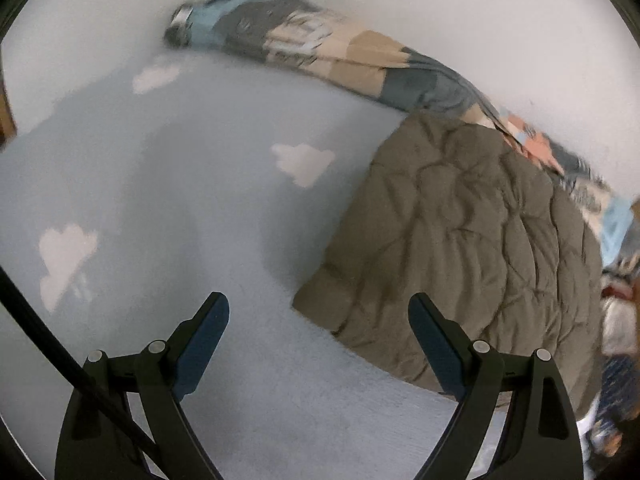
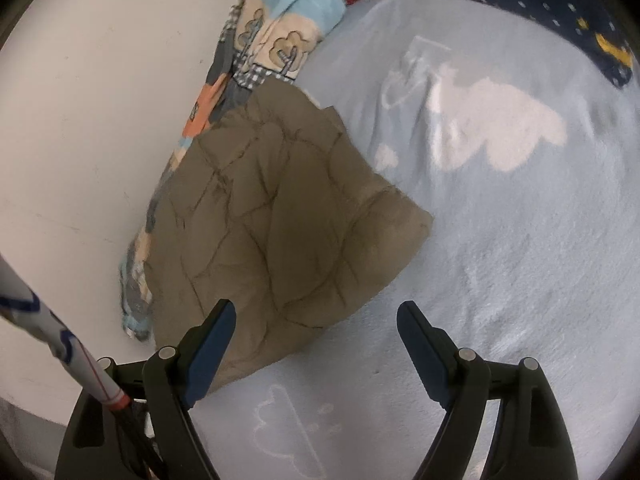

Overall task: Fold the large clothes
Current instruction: 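Move both grippers back to the folded edge of the jacket, then press and smooth the folded jacket edge with both grippers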

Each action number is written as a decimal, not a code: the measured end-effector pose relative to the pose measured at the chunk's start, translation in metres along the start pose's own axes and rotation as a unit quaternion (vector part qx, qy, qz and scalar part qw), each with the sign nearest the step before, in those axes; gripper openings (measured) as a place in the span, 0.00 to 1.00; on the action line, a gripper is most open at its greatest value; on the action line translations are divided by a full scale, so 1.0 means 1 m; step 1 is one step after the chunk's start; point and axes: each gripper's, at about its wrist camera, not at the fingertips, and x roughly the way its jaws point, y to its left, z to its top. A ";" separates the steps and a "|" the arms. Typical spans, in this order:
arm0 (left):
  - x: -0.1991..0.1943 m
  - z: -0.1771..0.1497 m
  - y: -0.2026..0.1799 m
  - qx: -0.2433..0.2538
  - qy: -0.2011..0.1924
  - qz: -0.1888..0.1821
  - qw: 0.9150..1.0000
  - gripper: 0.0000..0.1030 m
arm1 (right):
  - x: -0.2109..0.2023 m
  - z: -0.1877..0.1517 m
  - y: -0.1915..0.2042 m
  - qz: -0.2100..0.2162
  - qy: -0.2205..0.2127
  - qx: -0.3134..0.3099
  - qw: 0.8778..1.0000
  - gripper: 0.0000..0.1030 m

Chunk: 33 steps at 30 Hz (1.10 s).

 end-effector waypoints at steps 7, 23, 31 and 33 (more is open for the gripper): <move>-0.005 -0.021 -0.067 0.171 -0.060 0.069 0.981 0.89 | 0.017 -0.022 0.059 -0.059 -0.030 -0.155 0.986 0.82; 0.015 -0.036 -0.085 0.236 -0.058 0.092 0.966 0.89 | 0.082 -0.027 0.063 -0.103 -0.011 -0.177 0.979 0.82; 0.013 -0.037 -0.086 0.237 -0.059 0.095 0.965 0.89 | 0.081 -0.026 0.063 -0.101 0.001 -0.169 0.980 0.83; 0.013 -0.037 -0.086 0.237 -0.059 0.097 0.965 0.89 | 0.079 -0.026 0.063 -0.101 0.004 -0.163 0.981 0.83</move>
